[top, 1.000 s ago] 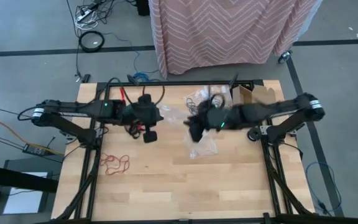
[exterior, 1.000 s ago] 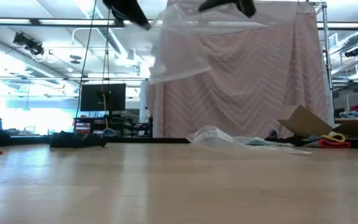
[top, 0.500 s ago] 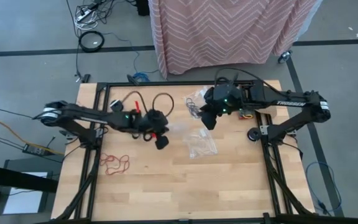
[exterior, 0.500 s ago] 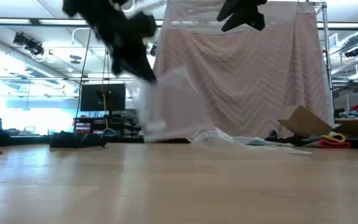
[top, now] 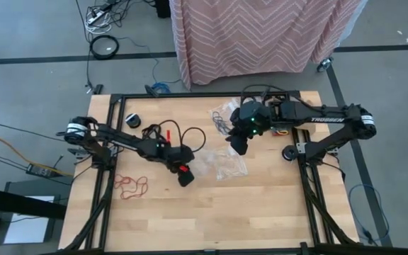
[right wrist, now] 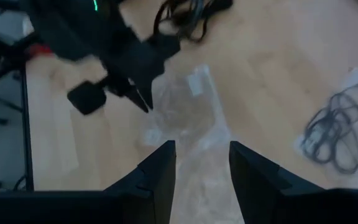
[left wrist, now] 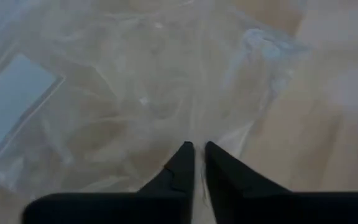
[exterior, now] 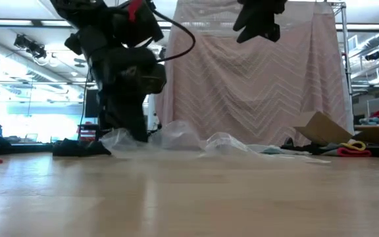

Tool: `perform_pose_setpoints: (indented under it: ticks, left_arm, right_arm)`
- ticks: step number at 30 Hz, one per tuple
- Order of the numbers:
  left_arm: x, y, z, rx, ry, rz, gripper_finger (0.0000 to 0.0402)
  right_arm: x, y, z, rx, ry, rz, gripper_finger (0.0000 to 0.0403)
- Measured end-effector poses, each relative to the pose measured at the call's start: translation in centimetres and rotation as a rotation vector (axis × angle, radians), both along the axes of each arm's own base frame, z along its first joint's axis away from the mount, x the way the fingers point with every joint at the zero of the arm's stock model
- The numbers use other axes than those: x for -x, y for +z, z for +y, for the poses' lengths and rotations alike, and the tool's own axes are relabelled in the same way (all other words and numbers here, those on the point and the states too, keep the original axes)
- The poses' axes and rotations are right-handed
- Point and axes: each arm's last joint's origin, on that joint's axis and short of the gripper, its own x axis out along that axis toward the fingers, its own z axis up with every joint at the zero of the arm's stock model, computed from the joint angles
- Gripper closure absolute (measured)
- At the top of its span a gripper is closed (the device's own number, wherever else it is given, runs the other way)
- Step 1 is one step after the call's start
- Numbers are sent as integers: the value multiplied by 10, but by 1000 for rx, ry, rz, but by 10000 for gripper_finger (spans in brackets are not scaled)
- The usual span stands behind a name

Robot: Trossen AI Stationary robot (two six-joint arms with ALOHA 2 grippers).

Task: Sort rubber bands
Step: Put the left transparent zip bag to the center of the table, then open the left transparent zip bag

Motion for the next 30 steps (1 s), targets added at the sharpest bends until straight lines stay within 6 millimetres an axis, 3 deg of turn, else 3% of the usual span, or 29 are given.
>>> perform_pose_setpoints:
  ticks: [8,12,17,21,27,30]
  left_arm:
    - [-4,12,4,134,123,-59,240]
    - [-5,14,7,245,95,-64,192]
    - [-9,19,11,407,52,-96,148]
    - [-7,28,16,423,95,-121,140]
    - [3,76,29,169,272,-407,165]
    - [14,81,32,50,334,-375,179]
  right_arm:
    - [-2,-21,2,-33,67,8,234]
    - [-4,-30,0,-45,89,-10,220]
    - [-4,-61,-10,-188,128,-40,212]
    - [-1,-90,-15,-294,128,-62,216]
    - [11,-126,-16,-340,79,-12,235]
    - [19,-142,-15,-339,58,38,242]
